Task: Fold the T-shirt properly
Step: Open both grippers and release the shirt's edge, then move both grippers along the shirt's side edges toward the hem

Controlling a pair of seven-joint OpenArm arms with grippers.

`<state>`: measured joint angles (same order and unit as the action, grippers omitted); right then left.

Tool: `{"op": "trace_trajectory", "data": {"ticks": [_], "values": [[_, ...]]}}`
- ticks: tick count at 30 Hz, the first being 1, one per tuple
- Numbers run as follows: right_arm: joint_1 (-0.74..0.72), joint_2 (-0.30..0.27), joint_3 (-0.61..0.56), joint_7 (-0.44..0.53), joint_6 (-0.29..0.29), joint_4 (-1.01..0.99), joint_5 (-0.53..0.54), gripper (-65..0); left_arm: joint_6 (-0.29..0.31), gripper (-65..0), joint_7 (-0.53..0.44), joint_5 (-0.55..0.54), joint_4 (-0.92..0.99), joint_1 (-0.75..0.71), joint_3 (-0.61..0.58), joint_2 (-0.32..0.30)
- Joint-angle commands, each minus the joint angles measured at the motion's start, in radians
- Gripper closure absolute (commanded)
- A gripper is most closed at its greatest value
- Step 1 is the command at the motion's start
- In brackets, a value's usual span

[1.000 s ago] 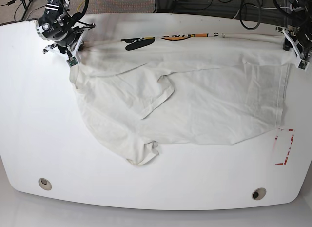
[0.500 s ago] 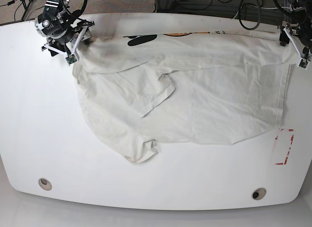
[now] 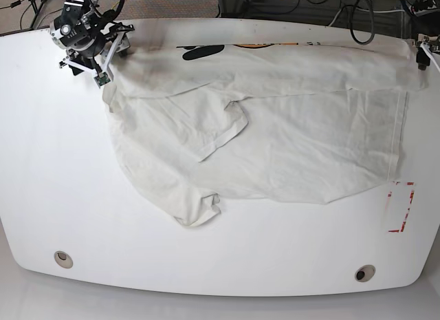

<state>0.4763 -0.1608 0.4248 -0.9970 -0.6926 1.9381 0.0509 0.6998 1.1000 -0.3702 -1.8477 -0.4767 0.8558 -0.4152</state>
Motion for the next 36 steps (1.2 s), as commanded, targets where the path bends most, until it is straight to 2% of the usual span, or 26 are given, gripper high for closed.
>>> {"op": "trace_trajectory", "data": {"ticks": [1,5,6,15,19,27,36], "values": [[0.003,-0.009,0.006,-0.016,-0.006,0.016,0.004,-42.3,-0.002,-41.5,-0.01,-0.002,-0.019,0.022,0.012,-0.017],[0.003,-0.009,0.007,-0.016,-0.006,0.016,0.1,-42.3,-0.002,-31.4,-0.008,-0.002,-0.019,0.049,0.013,-0.014],[0.002,-0.009,0.007,-0.016,-0.006,0.014,0.12,-42.3,-0.002,-30.8,-0.008,-0.002,-0.019,0.051,0.013,-0.012],[-0.031,-0.004,0.004,-0.016,-0.006,0.011,0.271,-42.3,-0.002,-30.7,-0.008,-0.003,-0.02,0.086,0.006,0.011],[-0.044,0.022,0.004,-0.016,-0.006,0.014,0.283,-42.3,-0.002,-30.7,-0.008,-0.003,-0.02,0.088,0.004,0.014],[-0.077,0.022,0.009,-0.078,-0.006,0.013,0.278,-42.3,-0.002,-30.7,-0.008,-0.003,-0.019,0.092,0.004,0.016],[-0.098,-0.093,0.01,-0.213,-0.006,0.03,0.289,-42.3,-0.002,-30.7,-0.008,0.003,-0.019,0.111,-0.037,0.016]]}}
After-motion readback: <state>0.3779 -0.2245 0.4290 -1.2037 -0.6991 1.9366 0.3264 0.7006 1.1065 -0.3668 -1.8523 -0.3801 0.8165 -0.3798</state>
